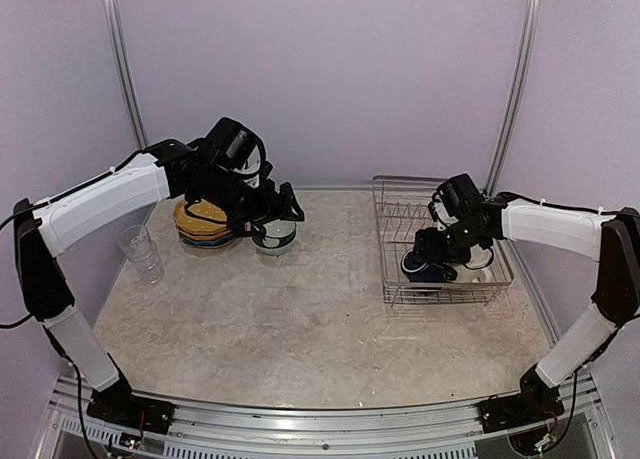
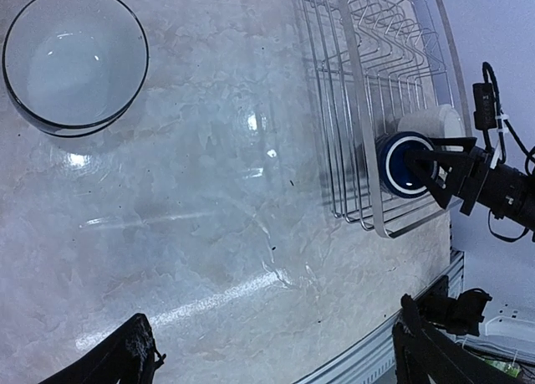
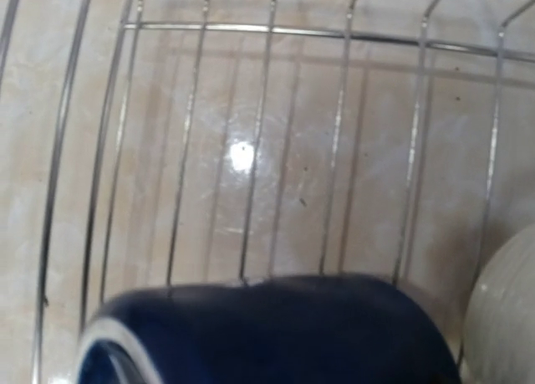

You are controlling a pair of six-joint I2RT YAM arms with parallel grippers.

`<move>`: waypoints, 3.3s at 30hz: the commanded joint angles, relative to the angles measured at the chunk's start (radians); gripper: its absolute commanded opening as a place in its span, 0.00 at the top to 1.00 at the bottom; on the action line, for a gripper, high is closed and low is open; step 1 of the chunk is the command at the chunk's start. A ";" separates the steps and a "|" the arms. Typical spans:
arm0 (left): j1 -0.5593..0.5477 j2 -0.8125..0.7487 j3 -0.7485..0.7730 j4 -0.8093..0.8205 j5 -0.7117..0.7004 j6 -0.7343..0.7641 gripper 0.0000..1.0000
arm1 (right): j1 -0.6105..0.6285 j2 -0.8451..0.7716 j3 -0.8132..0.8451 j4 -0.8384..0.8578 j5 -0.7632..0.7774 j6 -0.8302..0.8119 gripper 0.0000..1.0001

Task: Unload the mixed dishes from the dish rack
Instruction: Adjust the cup at the dish rack, then grab the cup from the dish rack, then place the cup at the center of the board.

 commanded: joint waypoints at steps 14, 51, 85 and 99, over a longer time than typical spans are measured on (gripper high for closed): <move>-0.011 0.016 0.017 0.015 0.038 0.004 0.06 | 0.001 -0.145 -0.005 -0.016 -0.238 -0.003 0.05; -0.017 -0.024 0.007 0.004 0.022 0.000 0.05 | -0.115 -0.071 -0.307 0.614 -0.641 0.319 0.75; 0.006 -0.283 -0.200 0.033 -0.167 -0.082 0.05 | 0.136 0.219 0.580 0.002 -0.069 -0.197 1.00; 0.026 -0.364 -0.260 0.010 -0.177 -0.107 0.05 | 0.293 0.713 1.071 -0.152 0.063 -0.326 1.00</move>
